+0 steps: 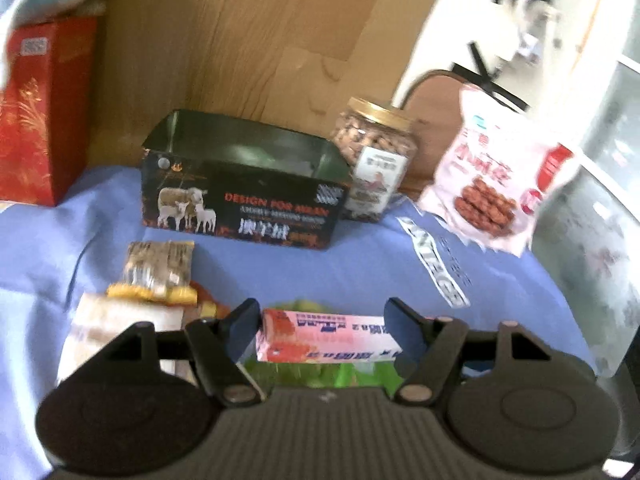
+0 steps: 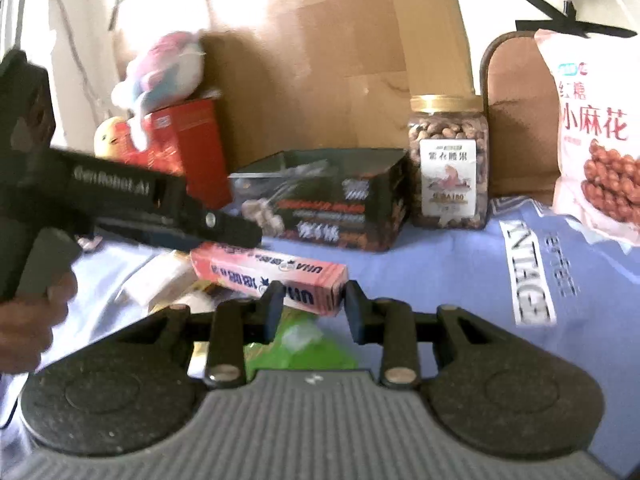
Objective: Organize snacks
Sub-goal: 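Grasp the pink UHA candy box with the left tool, then carry the pink candy box into the black tin box and release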
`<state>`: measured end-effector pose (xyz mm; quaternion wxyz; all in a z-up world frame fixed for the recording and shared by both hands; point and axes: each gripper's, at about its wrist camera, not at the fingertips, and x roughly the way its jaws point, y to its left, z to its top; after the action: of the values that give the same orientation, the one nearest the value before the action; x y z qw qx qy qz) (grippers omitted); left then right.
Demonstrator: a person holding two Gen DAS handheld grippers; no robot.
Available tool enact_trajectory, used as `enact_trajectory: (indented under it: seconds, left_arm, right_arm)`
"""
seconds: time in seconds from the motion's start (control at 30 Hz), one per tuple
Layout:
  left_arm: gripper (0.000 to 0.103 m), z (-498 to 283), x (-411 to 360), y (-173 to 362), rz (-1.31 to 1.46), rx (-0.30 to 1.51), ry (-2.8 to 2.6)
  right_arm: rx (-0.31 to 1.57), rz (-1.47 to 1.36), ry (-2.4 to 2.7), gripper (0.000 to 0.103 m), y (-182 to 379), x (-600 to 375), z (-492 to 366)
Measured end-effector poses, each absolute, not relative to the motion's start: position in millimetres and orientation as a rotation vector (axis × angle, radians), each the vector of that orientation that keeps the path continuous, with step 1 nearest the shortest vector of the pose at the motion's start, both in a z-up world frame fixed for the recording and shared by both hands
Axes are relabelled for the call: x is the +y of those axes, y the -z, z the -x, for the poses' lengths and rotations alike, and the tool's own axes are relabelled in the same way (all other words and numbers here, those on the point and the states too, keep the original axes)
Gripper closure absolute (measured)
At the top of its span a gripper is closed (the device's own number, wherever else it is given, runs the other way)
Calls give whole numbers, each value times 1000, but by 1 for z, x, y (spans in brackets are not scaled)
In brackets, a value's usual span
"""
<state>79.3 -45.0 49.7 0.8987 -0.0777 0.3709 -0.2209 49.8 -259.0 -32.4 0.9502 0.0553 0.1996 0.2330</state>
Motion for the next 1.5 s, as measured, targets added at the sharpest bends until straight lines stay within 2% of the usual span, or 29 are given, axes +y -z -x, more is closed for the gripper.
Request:
enact_trajectory:
  seconds: [0.33, 0.53, 0.6, 0.8, 0.97, 1.03, 1.1, 1.5]
  left_arm:
    - [34, 4, -10, -30, 94, 751, 433]
    - [33, 10, 15, -13, 157, 808, 403]
    - [32, 15, 21, -15, 178, 794, 412]
    - [30, 14, 29, -14, 210, 807, 418]
    - [31, 7, 24, -4, 231, 851, 450]
    - [35, 6, 19, 0, 225, 858, 454]
    - [35, 9, 16, -2, 201, 843, 451]
    - [35, -15, 28, -56, 197, 694, 456]
  right_arm:
    - [498, -82, -609, 66, 50, -236, -1]
    - [528, -30, -643, 61, 56, -213, 1]
    - [519, -9, -640, 55, 56, -213, 4]
    - [519, 17, -619, 54, 56, -217, 7]
    - [547, 16, -635, 54, 61, -212, 2]
    - [546, 19, -637, 54, 61, -208, 1]
    - [538, 36, -611, 60, 59, -205, 0]
    - [413, 13, -609, 62, 26, -201, -24]
